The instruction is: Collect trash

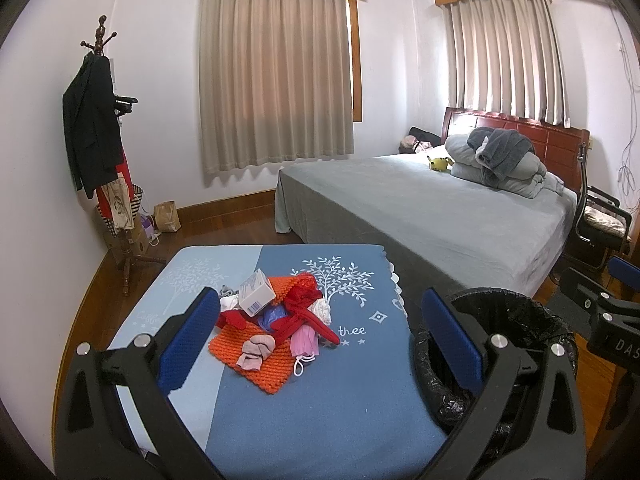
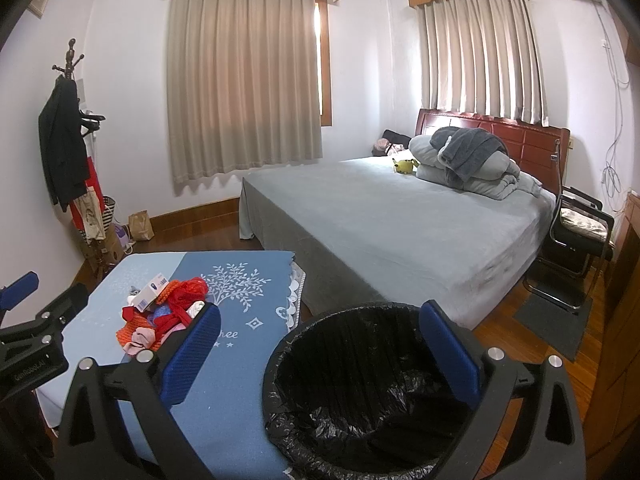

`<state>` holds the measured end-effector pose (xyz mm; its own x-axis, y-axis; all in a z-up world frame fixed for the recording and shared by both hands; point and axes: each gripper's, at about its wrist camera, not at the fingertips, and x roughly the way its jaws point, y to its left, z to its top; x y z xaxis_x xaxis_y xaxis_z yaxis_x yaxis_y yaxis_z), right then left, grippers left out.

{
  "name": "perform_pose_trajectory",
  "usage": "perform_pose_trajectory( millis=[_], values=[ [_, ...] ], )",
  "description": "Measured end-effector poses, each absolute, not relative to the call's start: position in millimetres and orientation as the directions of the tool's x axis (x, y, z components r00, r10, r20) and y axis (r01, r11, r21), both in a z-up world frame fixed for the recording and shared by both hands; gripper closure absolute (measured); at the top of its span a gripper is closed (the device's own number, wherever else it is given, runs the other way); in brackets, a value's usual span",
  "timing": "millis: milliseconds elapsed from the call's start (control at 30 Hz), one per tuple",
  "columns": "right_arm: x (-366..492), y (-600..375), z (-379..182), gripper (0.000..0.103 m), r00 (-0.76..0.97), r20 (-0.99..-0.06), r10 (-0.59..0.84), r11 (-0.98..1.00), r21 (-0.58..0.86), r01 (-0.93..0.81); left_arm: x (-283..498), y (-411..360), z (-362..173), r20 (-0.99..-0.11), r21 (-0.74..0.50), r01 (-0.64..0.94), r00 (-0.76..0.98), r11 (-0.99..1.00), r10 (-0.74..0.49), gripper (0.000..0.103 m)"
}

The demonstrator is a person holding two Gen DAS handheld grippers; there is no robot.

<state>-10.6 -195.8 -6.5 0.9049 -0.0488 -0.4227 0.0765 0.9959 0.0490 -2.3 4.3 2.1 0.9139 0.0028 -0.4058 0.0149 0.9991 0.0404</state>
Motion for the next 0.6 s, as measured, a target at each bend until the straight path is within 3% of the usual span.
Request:
perform_pose_trajectory(
  millis=[600],
  values=[
    [-11.0, -195.9, -8.7, 0.006, 0.904, -0.425, -0.047, 0.996, 0.052, 0.076, -1.7, 4.0, 0.8, -0.407, 0.041, 0.015, 0.913, 0.999, 0.004, 0.005]
  ],
)
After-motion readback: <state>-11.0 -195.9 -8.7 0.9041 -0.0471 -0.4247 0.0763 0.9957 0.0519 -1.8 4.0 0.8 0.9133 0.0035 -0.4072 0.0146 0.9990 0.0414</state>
